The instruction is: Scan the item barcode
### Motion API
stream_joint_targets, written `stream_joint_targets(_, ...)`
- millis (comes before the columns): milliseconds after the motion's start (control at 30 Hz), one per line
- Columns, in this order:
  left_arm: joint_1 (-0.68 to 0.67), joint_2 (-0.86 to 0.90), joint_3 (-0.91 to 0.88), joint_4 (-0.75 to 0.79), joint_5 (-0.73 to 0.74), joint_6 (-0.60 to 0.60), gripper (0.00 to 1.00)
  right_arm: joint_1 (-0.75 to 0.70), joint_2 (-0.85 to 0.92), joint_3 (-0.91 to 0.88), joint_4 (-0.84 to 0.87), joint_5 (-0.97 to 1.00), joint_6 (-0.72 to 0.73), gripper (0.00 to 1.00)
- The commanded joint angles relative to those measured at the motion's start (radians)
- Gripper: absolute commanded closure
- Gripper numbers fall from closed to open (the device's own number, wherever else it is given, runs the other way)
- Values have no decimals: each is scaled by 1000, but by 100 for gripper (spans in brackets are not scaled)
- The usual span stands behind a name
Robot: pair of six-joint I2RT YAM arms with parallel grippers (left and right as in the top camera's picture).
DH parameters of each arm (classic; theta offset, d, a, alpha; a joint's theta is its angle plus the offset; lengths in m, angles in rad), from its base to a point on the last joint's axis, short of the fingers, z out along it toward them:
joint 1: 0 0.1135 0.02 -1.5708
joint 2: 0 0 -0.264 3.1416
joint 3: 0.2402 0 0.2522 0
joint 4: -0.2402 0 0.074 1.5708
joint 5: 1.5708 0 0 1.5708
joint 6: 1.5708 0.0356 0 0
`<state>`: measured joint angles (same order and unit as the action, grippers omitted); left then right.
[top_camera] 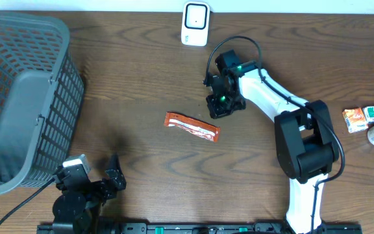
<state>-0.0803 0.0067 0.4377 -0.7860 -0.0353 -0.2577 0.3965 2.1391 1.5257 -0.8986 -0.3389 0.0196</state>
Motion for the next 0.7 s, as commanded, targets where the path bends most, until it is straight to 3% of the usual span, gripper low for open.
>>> stream_joint_targets(0, -3, -1, 5, 1, -2, 13, 2, 7, 19, -4, -35, 16, 21, 99)
stream_joint_targets(433, -3, -1, 5, 0, -2, 13, 2, 156, 19, -5, -201, -207, -72, 99)
stream_joint_targets(667, -3, -1, 5, 1, -2, 13, 2, 192, 19, -4, -193, -140, 50, 99)
